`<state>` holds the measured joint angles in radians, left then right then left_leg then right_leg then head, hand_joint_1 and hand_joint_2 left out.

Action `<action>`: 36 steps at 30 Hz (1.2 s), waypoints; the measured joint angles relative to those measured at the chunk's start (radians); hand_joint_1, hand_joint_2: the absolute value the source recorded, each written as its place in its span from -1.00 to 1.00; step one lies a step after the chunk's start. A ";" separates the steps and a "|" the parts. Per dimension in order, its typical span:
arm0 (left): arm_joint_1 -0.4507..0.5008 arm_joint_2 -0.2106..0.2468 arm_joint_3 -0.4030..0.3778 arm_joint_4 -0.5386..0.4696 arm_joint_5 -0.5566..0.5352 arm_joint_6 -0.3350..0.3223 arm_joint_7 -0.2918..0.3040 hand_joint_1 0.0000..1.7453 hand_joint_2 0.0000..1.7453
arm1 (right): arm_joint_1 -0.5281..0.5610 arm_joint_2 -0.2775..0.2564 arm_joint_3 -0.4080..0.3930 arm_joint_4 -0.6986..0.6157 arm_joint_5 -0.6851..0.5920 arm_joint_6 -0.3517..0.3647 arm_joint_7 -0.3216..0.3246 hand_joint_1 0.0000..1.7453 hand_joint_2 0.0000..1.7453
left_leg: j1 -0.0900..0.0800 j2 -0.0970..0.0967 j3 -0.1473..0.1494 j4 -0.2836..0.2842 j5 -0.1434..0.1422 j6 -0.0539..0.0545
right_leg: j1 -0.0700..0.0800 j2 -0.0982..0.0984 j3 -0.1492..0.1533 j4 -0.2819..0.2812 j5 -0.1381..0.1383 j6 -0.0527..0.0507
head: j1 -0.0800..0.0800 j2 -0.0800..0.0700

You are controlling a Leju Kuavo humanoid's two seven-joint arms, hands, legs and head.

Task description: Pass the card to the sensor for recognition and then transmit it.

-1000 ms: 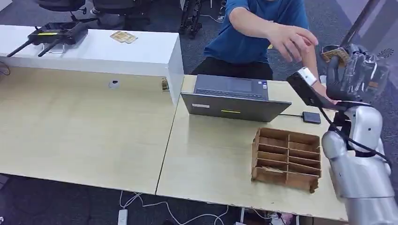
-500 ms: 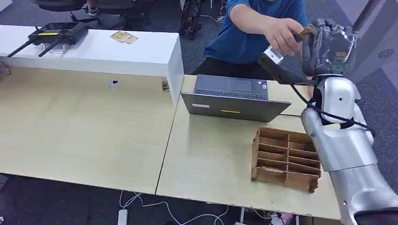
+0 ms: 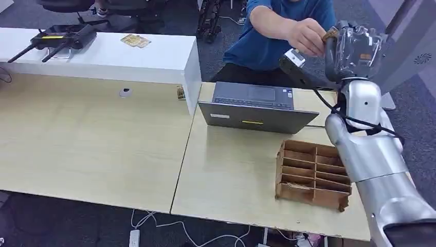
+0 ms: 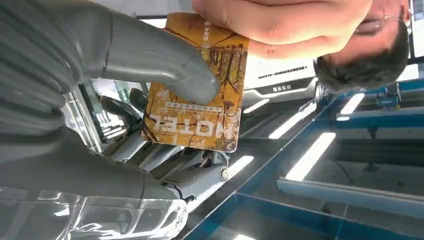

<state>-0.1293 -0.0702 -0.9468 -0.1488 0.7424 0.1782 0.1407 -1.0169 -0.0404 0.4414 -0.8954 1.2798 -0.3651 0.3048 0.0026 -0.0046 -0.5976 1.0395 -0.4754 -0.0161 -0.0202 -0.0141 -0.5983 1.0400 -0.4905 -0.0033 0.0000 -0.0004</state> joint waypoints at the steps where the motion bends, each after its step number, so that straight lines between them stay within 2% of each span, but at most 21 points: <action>1: 0.000 0.000 0.000 0.000 0.000 0.000 0.000 -1.00 -1.00 | -0.001 0.002 0.000 0.006 0.000 0.000 0.000 1.00 1.00 | 0.000 0.000 0.000 0.000 0.000 0.000 | 0.000 0.000 0.000 0.000 0.000 0.000 | 0.000 0.000; 3: -0.001 0.000 0.000 0.000 0.002 0.000 0.000 -1.00 -1.00 | -0.002 0.005 0.001 0.019 -0.001 -0.002 0.000 1.00 1.00 | 0.000 0.000 0.000 0.000 0.000 0.000 | 0.000 0.000 0.000 0.000 0.000 0.000 | 0.000 0.000; 5: -0.001 0.000 0.000 0.000 0.003 0.000 0.000 -1.00 -1.00 | -0.003 0.008 0.001 0.031 -0.003 -0.005 -0.001 0.72 1.00 | 0.000 0.000 0.000 0.000 0.000 0.000 | 0.000 0.000 0.000 0.000 0.000 0.000 | 0.000 0.000; 6: -0.001 0.000 0.000 0.000 0.004 0.000 0.000 -1.00 -1.00 | -0.003 0.010 0.002 0.035 -0.004 -0.005 -0.002 -0.36 1.00 | 0.000 0.000 0.000 0.000 0.000 0.000 | 0.000 0.000 0.000 0.000 0.000 0.000 | 0.000 0.000; 7: -0.001 0.000 0.000 0.000 0.006 0.000 0.000 -1.00 -1.00 | -0.003 0.011 0.002 0.039 -0.007 -0.007 -0.003 -1.00 1.00 | 0.000 0.000 0.000 0.000 0.000 0.000 | 0.000 0.000 0.000 0.000 0.000 0.000 | 0.000 0.000; 36: -0.001 0.000 0.000 0.000 0.014 0.001 0.000 -1.00 -1.00 | -0.003 0.012 0.002 0.069 -0.010 -0.045 -0.014 -1.00 1.00 | 0.000 0.000 0.000 0.000 0.000 0.000 | 0.000 0.000 0.000 0.000 0.000 0.000 | 0.000 0.000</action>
<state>-0.1306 -0.0702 -0.9468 -0.1488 0.7565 0.1789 0.1411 -1.0203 -0.0282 0.4437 -0.8263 1.2699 -0.4101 0.2911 0.0025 -0.0046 -0.5975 1.0396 -0.4754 -0.0161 -0.0203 -0.0141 -0.5983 1.0399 -0.4903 -0.0033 -0.0004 -0.0004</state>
